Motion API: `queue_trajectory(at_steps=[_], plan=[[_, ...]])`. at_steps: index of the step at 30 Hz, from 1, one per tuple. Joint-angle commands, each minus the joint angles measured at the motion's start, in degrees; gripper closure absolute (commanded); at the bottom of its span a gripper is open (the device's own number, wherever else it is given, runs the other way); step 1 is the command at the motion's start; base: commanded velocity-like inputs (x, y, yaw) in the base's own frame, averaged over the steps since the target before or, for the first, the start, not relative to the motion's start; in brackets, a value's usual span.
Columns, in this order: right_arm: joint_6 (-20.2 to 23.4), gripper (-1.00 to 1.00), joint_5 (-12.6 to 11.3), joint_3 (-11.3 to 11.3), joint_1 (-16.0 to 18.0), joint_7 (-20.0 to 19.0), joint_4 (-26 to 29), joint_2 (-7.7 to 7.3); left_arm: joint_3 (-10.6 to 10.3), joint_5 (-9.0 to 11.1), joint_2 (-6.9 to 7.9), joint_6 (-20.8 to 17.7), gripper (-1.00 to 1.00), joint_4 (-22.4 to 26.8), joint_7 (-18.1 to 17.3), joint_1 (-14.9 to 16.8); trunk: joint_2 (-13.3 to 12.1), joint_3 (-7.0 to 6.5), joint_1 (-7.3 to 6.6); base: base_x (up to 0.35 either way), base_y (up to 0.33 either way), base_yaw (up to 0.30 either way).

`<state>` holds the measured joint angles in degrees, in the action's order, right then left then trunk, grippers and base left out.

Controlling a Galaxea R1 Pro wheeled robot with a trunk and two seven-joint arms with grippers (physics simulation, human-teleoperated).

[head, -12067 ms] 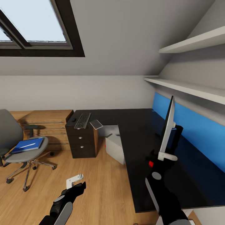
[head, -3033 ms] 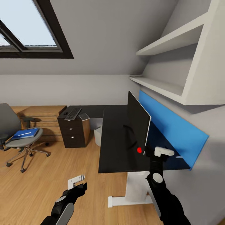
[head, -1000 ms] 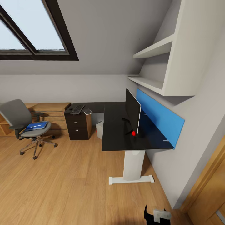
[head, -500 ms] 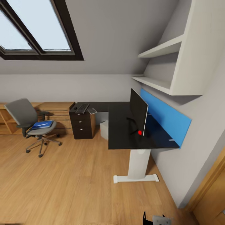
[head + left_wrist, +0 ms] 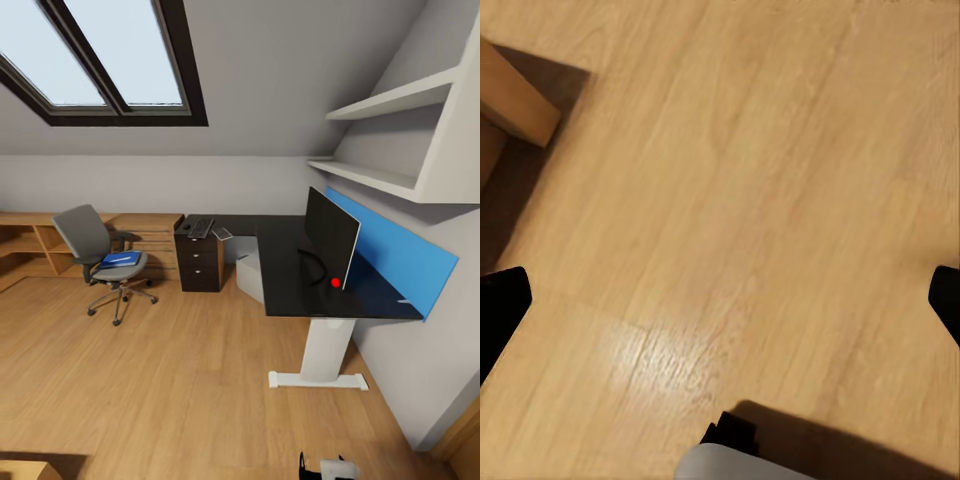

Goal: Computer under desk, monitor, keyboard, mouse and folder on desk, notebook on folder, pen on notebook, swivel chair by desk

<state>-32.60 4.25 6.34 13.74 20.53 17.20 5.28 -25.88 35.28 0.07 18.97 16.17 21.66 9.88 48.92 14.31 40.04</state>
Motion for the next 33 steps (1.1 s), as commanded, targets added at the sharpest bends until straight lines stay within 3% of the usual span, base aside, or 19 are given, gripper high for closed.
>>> queue_trajectory(at_steps=[1,8,18,24,33], plan=[[0.0,-1.00,0.4,0.2,0.0,0.0,-0.1,0.00,-0.5,0.4,0.02,0.2,-1.00,0.0,0.3,0.0,0.1,0.08,0.01,0.094,0.318,0.002],[0.0,-1.00,0.5,0.2,0.1,-0.3,-0.1,0.00,-0.6,0.4,0.02,0.2,-1.00,0.0,0.3,0.0,0.1,0.09,0.01,0.182,0.284,0.001],[0.0,-1.00,0.6,0.2,0.0,-0.3,-0.6,0.01,-0.6,0.3,-0.04,0.2,-1.00,0.0,0.3,0.0,0.1,0.09,0.01,0.309,0.173,0.271],[0.0,-1.00,0.5,0.2,0.0,-0.4,-0.8,0.00,-0.6,0.3,-0.12,0.2,-1.00,0.0,0.3,0.0,0.1,0.19,0.01,0.326,0.065,0.234],[0.0,-1.00,0.5,0.2,0.0,-0.4,-0.9,-0.08,-0.7,0.3,-0.38,0.2,-1.00,0.0,0.3,0.0,0.1,0.26,0.01,0.333,0.025,0.049]])
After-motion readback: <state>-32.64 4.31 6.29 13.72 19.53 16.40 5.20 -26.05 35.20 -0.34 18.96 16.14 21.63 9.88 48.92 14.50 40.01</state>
